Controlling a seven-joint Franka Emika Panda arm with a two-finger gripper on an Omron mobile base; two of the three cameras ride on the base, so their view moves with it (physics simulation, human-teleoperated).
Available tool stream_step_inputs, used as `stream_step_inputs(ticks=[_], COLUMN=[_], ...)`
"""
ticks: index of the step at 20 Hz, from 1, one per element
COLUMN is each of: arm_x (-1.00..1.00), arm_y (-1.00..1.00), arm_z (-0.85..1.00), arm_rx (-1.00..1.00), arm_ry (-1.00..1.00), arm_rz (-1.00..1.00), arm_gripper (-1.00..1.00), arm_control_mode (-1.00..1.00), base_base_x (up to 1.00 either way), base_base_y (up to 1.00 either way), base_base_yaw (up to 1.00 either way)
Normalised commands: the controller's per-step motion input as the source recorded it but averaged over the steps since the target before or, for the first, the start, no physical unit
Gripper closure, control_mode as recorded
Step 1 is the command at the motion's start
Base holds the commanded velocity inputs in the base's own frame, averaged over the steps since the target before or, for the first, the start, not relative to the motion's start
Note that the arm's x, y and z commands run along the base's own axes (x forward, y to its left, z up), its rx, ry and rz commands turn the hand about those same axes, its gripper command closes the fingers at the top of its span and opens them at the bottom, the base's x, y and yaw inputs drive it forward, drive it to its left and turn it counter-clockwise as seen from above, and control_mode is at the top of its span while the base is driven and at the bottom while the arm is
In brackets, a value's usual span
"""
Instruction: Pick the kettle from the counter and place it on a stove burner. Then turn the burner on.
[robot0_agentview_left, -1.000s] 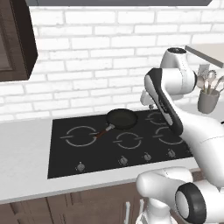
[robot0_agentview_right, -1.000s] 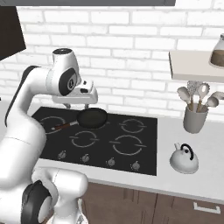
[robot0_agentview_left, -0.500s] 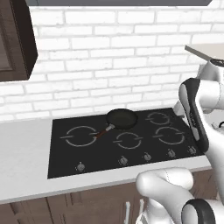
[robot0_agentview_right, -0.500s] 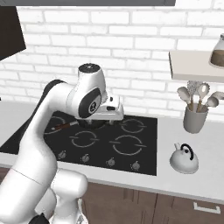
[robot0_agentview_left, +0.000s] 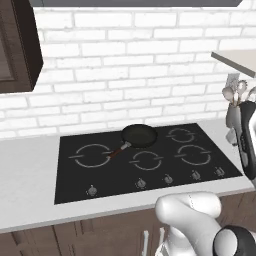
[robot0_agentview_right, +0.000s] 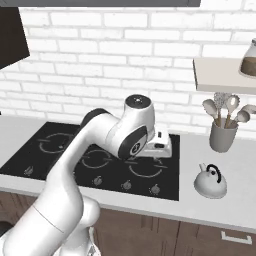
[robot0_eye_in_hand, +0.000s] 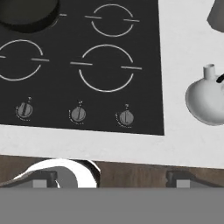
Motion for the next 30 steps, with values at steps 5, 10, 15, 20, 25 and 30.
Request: stream_step_inputs(ticks=[5,10,15,20,25,30], arm_x=[0.04,0.33,0.49,0.19,0.14,0.14], arm_y=[-0.96,-0.94,-0.91,-0.51,-0.27,-0.28], arm_z=[-0.45,-0.35,-0.20,0.00,-0.04,-0.27], arm_rx=[0.13,0.23,0.29,0.16,0.00,-0.08], arm_ry=[0.00,0.00,0.00,0.00,-0.10,-0.18], arm_rz=[-0.12,-0.12,-0.15,-0.03,0.03,0.14], arm_gripper=[-1.00,-1.00,-1.00,-1.00,-1.00,-1.00], arm_control_mode=[-1.00,-1.00,-1.00,-1.00,-1.00,-1.00], base_base_x=[0.00,0.00,0.00,0.00,0.00,0.00], base_base_y=[0.00,0.00,0.00,0.00,0.00,0.00], base_base_yaw=[0.00,0.00,0.00,0.00,0.00,0.00])
